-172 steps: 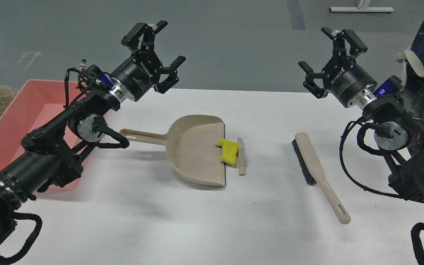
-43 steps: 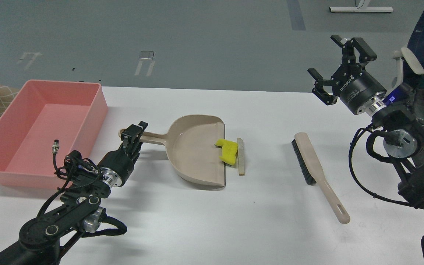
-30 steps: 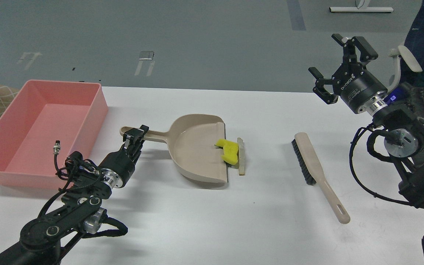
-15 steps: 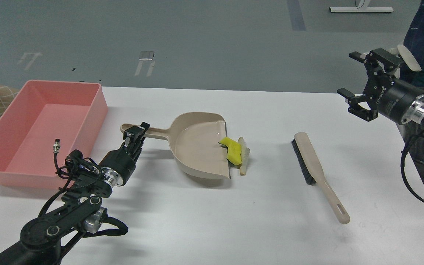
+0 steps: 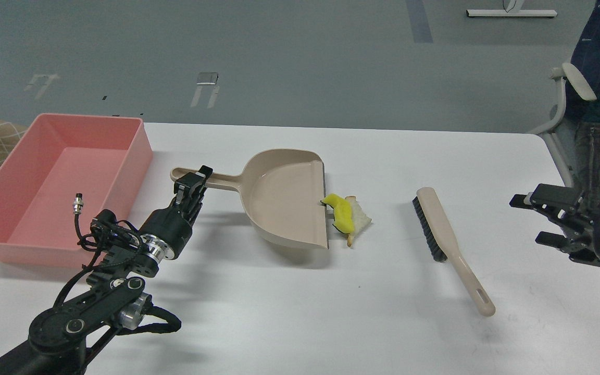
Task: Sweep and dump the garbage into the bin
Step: 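Move the right gripper down toward the wooden brush handle, then grasp the wooden brush handle with the right gripper and lift it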
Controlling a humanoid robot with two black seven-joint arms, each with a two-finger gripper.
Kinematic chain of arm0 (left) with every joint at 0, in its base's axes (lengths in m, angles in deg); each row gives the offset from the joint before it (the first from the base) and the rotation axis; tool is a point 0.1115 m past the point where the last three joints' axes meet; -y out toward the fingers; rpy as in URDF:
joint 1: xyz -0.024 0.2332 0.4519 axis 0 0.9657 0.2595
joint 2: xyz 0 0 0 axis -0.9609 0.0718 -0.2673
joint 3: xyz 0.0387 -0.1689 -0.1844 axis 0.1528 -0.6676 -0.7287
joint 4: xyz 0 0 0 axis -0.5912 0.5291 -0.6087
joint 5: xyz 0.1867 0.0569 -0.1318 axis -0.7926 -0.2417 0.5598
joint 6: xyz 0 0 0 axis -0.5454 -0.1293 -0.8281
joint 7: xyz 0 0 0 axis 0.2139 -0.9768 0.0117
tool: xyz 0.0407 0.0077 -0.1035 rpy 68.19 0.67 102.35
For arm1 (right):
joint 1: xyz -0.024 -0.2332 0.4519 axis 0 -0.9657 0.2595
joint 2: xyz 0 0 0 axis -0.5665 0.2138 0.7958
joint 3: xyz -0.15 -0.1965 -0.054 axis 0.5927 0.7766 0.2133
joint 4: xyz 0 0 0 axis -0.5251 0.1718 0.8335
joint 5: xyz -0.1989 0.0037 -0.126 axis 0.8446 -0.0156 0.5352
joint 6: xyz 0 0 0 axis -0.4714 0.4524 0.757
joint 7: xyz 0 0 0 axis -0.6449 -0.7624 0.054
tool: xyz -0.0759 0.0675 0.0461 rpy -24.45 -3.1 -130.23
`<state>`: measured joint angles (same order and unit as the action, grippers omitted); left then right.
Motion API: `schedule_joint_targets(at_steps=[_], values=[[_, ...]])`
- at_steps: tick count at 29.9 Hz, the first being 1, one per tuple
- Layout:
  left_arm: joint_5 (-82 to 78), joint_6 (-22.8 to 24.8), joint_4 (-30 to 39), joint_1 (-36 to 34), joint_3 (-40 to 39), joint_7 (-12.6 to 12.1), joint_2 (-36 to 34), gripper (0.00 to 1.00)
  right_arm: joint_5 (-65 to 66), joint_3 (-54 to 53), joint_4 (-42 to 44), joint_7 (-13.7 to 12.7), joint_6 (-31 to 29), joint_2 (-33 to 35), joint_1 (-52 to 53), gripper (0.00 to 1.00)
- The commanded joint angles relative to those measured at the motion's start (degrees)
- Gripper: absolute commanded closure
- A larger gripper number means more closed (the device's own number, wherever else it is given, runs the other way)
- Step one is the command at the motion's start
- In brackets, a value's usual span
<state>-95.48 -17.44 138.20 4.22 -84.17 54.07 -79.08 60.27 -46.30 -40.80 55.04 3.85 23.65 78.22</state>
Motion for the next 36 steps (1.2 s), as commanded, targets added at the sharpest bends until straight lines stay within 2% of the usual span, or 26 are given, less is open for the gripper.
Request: schedule_joint_targets(at_steps=[1,7,15,16,19,20,24,28,36], values=[[-0.06,0.07,0.18,-0.02,0.12,0.33,0.09,1.0,4.02,0.01,-1.36,-0.08,0.39,0.46,-0.84,0.0],[-0.15,0.07,0.36,0.25,0.3,0.51,0.09,1.0,9.38,0.01,-1.36,-0.26,0.48,-1.12,-1.02,0.0],[-0.15,0.16,0.8,0.78,0.3,0.59,0.09,1.0,13.52,0.1,-1.27,-0.79,0.74,-6.92,-1.2,0.04],[-0.15,0.16,0.8,0.78,0.3,0.59,0.09,1.0,13.52,0.19,-1.27,-1.48,0.74,-7.62,-1.28,0.04],[-0.15,0.25,0.89,0.69,0.3,0.59,0.09,1.0,14.13,0.1,-1.27,-2.54,0.74,-8.5,-1.99,0.08],[-0.15,0.33,0.89,0.69,0.3,0.59,0.09,1.0,15.09,0.19,-1.36,-2.54,0.74,-8.68,-1.99,0.15],[-0.15,0.34,0.89,0.6,0.3,0.59,0.09,1.0,16.94,0.19,-1.45,-2.63,0.65,-9.3,-2.08,0.29],[-0.15,0.34,0.89,0.6,0.3,0.59,0.09,1.0,17.12,0.19,-1.53,-3.16,0.3,-9.38,-2.16,0.33],[-0.15,0.51,0.89,0.42,0.3,0.59,-0.08,1.0,17.29,2.2,-1.97,-4.56,0.3,-11.05,-2.87,0.33]])
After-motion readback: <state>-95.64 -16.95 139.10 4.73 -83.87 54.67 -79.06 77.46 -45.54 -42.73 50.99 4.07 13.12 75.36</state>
